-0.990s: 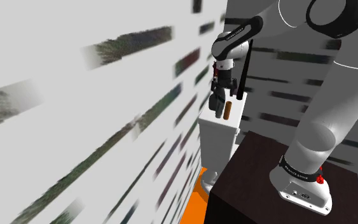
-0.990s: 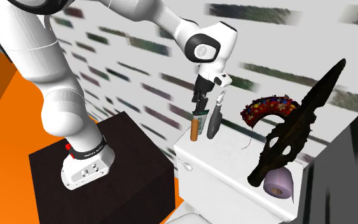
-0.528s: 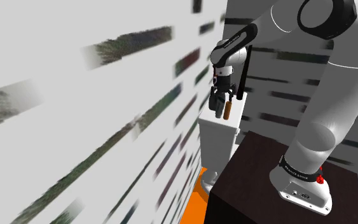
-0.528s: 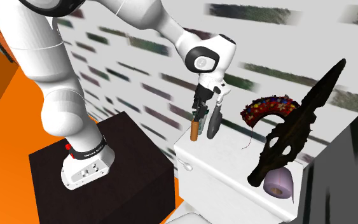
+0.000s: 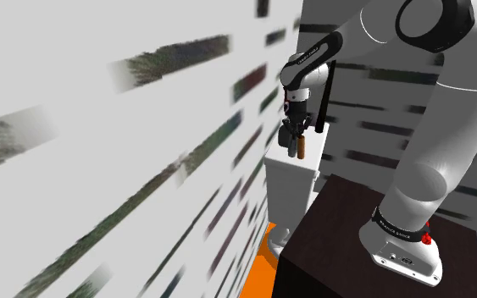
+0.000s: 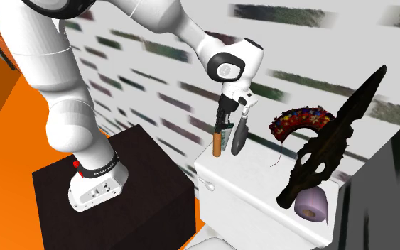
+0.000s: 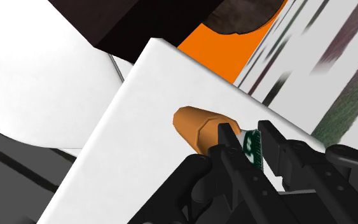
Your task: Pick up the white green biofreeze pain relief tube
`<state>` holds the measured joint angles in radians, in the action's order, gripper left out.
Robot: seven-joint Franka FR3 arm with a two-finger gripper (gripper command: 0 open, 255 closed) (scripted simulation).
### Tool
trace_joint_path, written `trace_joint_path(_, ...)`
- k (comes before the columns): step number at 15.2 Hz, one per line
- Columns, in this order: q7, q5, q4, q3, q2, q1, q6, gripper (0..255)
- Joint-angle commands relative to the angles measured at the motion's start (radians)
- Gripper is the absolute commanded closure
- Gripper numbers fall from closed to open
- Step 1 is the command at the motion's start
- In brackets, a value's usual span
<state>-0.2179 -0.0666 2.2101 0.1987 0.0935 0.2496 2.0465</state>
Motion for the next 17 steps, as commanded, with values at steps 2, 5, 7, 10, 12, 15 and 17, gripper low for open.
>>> trace_joint_path(2, 0.0, 0.0, 0.0, 0.0, 0.002, 0.0, 0.0, 255)
trace_joint_path(5, -0.004, 0.005, -0.007, 0.001, -0.015, 0.0, -0.025, 255)
trace_joint_path(7, -0.008, 0.009, -0.018, 0.001, -0.03, -0.001, -0.05, 255)
trace_joint_path(10, -0.013, 0.014, -0.035, 0.001, -0.052, -0.001, -0.089, 255)
trace_joint_path(12, -0.016, 0.017, -0.048, 0.001, -0.066, -0.001, -0.115, 255)
trace_joint_path(15, -0.021, 0.022, -0.068, 0.001, -0.085, -0.002, -0.154, 255)
trace_joint_path(17, -0.023, 0.024, -0.083, 0.001, -0.096, -0.002, -0.18, 255)
